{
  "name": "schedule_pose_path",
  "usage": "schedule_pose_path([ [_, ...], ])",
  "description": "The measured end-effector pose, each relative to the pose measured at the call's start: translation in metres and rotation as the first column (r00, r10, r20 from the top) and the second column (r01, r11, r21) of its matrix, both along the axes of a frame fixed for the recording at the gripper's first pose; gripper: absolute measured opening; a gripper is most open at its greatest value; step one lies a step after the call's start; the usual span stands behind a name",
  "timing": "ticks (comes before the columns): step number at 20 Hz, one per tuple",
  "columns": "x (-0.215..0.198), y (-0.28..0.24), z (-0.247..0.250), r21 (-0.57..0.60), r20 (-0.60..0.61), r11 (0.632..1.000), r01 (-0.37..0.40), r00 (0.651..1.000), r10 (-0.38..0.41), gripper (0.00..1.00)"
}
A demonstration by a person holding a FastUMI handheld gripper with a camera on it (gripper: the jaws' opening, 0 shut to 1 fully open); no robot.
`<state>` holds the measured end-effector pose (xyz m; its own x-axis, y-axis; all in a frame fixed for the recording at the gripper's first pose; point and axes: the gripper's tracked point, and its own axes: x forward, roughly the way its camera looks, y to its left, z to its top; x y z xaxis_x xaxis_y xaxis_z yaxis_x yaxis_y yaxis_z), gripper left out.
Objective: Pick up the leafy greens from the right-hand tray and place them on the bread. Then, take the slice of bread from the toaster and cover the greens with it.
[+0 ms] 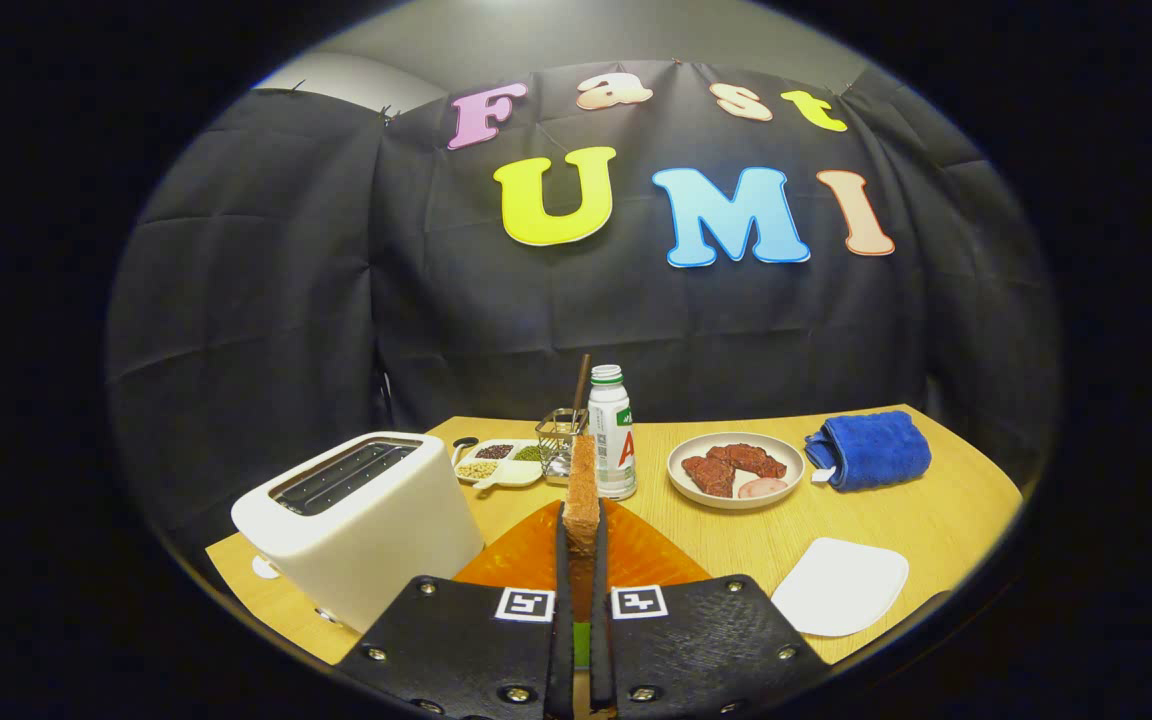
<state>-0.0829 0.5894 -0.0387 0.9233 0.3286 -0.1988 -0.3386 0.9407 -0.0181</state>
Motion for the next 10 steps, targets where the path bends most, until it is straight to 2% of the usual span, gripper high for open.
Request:
schedule_pose_path([
  [10, -0.023, 0.026, -0.023, 0.015, -0.041, 0.997, -0.074, 0.996, 0.074, 0.07],
])
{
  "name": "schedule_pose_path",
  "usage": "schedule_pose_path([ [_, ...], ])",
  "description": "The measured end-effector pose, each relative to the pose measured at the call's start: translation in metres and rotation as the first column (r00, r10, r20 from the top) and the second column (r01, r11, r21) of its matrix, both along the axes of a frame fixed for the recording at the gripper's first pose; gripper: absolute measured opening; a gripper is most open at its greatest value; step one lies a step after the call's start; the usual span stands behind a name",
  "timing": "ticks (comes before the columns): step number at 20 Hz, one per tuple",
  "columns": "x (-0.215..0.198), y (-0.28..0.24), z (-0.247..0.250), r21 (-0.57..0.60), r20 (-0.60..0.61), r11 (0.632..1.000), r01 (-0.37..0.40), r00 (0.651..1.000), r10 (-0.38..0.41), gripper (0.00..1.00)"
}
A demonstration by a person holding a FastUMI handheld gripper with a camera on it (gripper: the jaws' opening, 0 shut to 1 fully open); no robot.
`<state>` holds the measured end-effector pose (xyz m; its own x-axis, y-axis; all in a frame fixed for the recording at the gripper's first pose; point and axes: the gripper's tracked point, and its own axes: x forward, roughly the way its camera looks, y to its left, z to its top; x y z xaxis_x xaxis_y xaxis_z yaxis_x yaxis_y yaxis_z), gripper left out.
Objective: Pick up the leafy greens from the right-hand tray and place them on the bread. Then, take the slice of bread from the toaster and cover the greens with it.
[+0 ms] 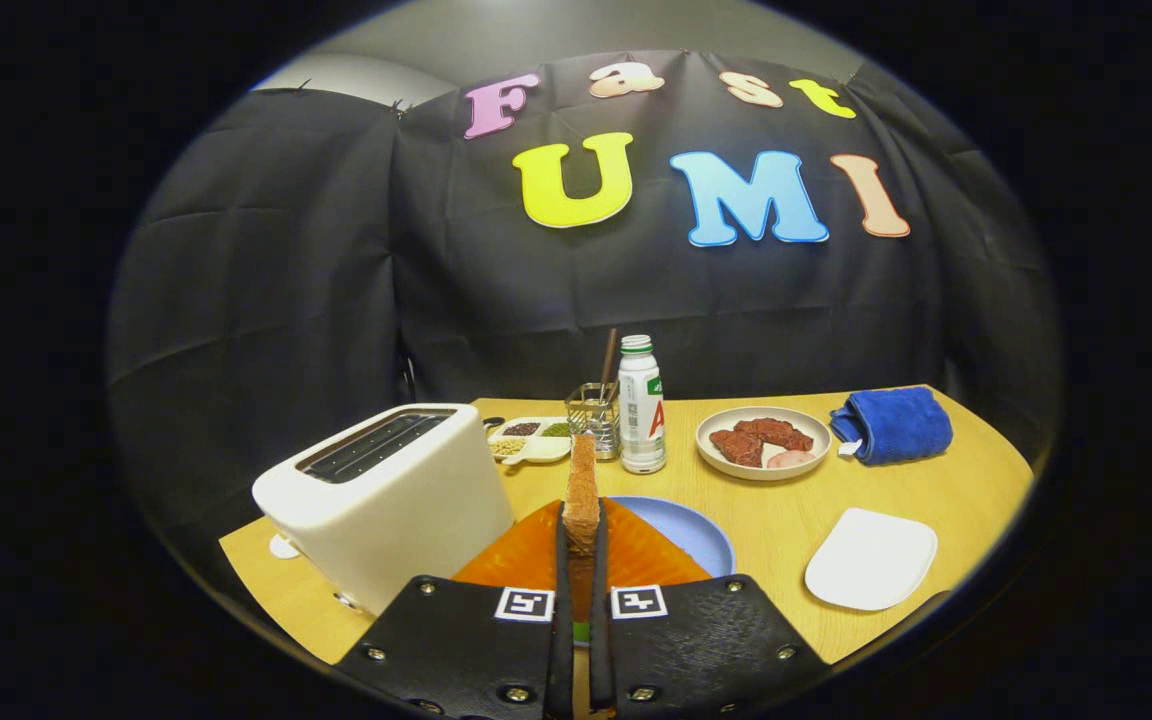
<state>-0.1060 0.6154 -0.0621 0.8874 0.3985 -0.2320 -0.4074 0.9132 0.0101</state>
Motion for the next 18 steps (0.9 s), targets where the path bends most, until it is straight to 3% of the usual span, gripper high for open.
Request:
schedule_pose_path([
  [5, -0.006, 0.02, -0.008, 0.074, -0.016, 0.996, -0.044, 0.999, 0.045, 0.07],
  [12, 0.005, 0.015, -0.029, 0.059, -0.06, 0.997, -0.043, 0.997, 0.047, 0.07],
  [18, 0.019, -0.004, -0.035, 0.035, -0.059, 0.999, -0.016, 0.998, 0.018, 0.19],
])
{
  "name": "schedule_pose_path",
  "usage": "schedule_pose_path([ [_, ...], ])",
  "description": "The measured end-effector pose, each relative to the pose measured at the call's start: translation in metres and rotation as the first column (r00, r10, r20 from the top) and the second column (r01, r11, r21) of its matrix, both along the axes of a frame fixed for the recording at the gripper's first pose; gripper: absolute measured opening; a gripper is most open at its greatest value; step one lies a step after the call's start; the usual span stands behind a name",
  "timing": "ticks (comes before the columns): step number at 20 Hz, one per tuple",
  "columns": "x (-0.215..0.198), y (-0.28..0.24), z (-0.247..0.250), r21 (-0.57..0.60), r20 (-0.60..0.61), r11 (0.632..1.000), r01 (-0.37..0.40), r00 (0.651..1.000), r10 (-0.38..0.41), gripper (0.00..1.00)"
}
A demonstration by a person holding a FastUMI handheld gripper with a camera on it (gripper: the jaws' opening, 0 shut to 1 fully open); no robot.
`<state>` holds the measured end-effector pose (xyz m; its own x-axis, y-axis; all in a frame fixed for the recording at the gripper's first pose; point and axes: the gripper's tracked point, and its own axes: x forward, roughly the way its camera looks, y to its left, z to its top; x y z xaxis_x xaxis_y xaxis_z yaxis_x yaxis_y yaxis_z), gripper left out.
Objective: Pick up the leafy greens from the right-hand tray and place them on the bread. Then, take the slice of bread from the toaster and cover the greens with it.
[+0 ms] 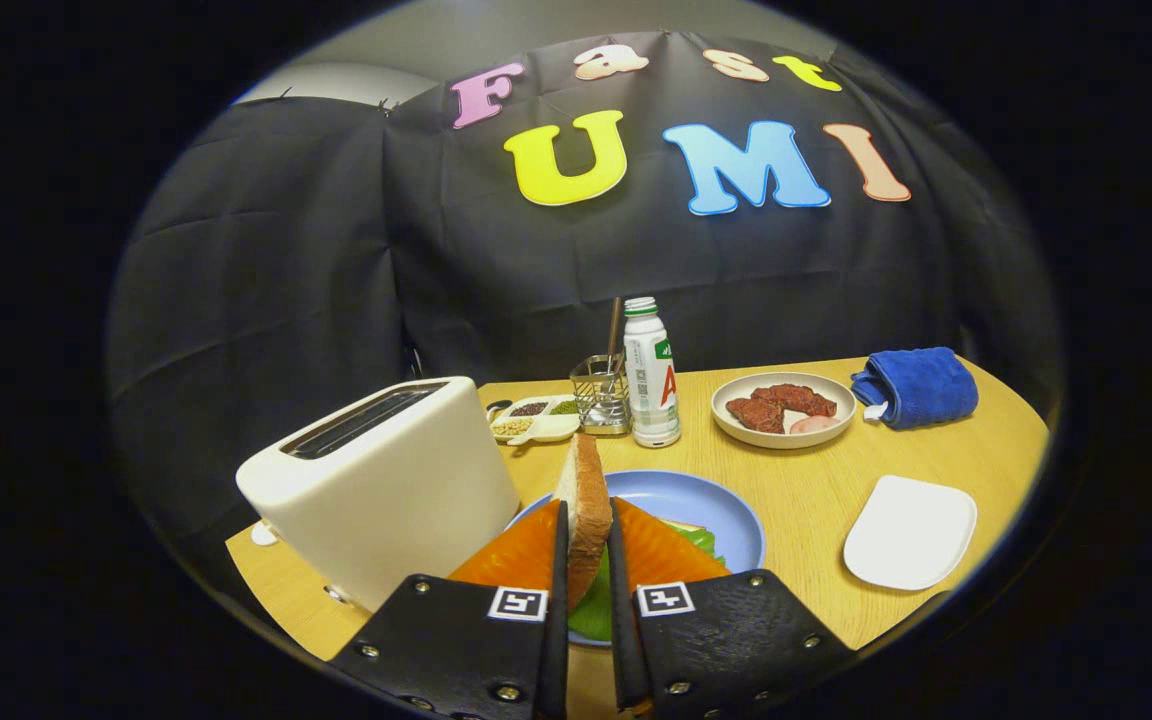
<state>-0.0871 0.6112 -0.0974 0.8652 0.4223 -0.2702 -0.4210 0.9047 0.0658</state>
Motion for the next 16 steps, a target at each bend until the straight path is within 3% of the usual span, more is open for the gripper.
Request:
schedule_pose_path([
  [2, 0.004, -0.006, -0.004, -0.016, -0.002, 1.0, 0.001, 1.0, -0.001, 0.2],
  [6, 0.009, -0.019, -0.012, -0.061, 0.011, 0.998, 0.003, 1.0, -0.002, 0.33],
  [9, 0.013, -0.028, -0.011, -0.081, 0.022, 0.997, 0.018, 1.0, -0.016, 0.35],
  [10, 0.016, -0.035, -0.009, -0.096, 0.038, 0.995, 0.034, 0.999, -0.031, 0.45],
  [16, 0.022, -0.063, 0.015, -0.084, 0.107, 0.994, 0.068, 0.993, -0.059, 0.46],
])
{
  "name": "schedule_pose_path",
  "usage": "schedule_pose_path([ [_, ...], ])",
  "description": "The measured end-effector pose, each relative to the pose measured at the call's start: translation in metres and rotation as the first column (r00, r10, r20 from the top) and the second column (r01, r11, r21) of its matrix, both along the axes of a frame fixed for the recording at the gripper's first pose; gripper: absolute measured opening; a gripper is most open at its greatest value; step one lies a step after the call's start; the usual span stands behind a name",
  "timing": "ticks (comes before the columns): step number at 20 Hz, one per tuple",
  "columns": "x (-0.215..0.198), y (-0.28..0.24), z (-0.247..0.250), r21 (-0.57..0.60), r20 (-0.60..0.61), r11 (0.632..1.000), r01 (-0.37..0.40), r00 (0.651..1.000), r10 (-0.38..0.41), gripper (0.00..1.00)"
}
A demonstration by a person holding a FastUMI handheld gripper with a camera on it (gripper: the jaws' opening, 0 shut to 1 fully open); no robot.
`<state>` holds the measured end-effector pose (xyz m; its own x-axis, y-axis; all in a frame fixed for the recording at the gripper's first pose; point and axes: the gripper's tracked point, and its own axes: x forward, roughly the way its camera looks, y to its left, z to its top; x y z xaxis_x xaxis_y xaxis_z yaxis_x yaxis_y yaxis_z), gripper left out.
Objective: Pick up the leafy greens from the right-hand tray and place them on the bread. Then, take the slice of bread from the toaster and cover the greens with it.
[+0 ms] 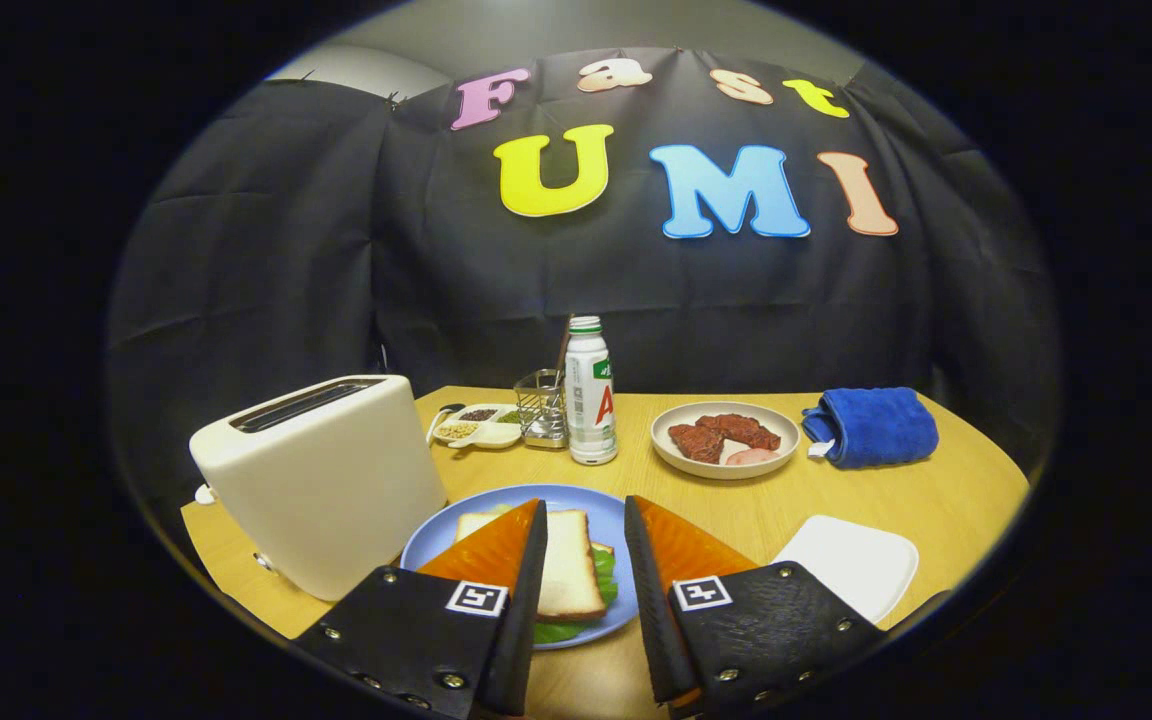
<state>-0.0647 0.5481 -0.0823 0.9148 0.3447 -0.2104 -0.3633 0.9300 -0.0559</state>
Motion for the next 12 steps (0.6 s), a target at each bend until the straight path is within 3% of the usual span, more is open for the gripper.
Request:
schedule_pose_path([
  [4, -0.002, -0.039, 0.013, 0.013, 0.057, 1.0, 0.026, 0.998, -0.027, 0.46],
  [12, 0.008, -0.143, 0.041, -0.019, 0.158, 0.984, 0.175, 0.973, -0.17, 0.46],
])
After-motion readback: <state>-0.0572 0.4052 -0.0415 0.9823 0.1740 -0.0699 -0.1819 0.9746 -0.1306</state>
